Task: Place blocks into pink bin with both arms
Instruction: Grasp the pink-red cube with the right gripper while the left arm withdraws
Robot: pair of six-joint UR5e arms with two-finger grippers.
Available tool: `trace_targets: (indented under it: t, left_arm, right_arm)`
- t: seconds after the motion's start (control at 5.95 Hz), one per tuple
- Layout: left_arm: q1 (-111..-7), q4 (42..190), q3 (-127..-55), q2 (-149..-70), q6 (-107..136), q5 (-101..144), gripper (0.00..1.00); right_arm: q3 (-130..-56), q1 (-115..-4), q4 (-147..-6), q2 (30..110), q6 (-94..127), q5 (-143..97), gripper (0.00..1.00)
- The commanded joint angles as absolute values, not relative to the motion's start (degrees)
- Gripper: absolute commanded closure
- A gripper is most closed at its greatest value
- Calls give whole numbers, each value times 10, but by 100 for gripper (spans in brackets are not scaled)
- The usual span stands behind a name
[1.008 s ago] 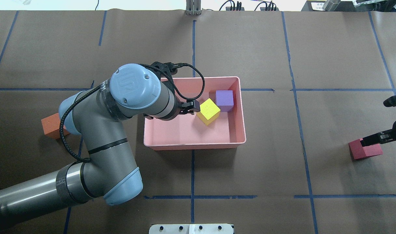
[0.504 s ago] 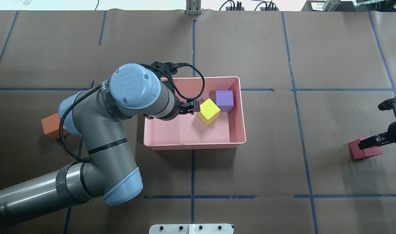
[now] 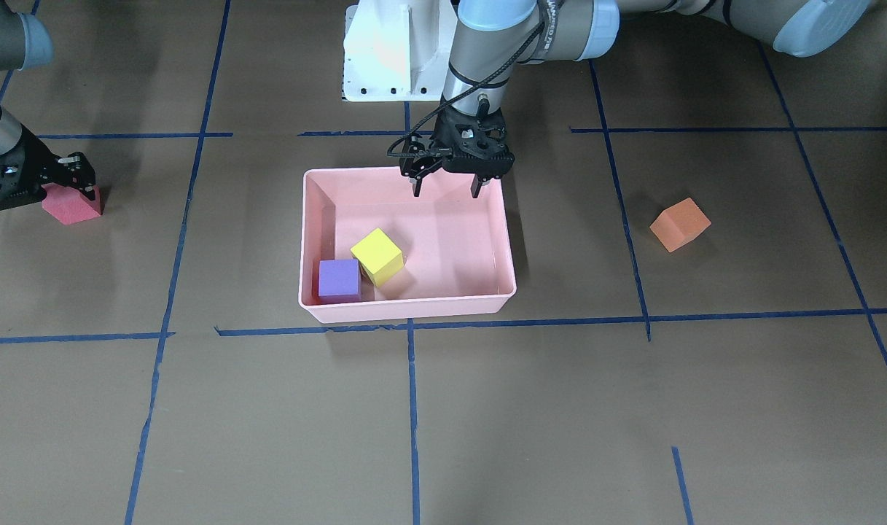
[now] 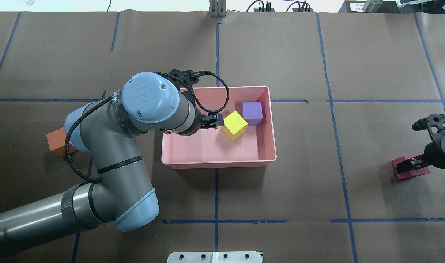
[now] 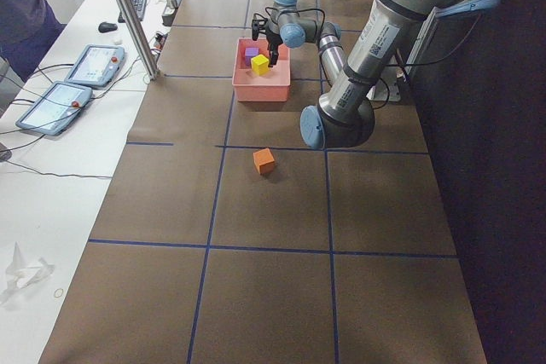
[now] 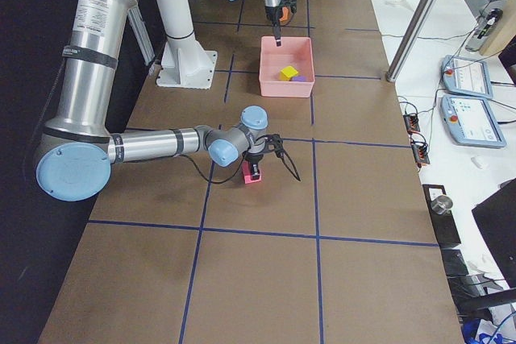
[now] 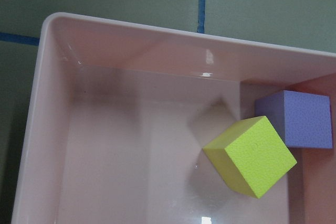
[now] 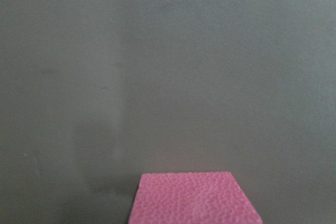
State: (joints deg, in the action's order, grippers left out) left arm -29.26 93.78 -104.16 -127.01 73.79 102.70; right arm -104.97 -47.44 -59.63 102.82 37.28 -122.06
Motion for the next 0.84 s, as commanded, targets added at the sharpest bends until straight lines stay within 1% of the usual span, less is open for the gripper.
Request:
trace_targets:
  t: [0.0,0.17,0.34,0.67]
  left_arm:
    - [-314,893,-1124,-1196,615,1070,0]
    - [-343,845,-1148,-1183,520,1094,0]
    - [-367,839,-1167,-1135,444,1112,0]
    - [-434,865,-1183,-1028,299,1163,0]
  right_arm:
    - [-1081,-475,-667,963,391,-1225,70]
    - [-1094,-472,-753,879,433,-1225,70]
    - [-1097,-468,-852,781,477,-1226,70]
    - [-1103,-438,-1054,591,551,-1224,70]
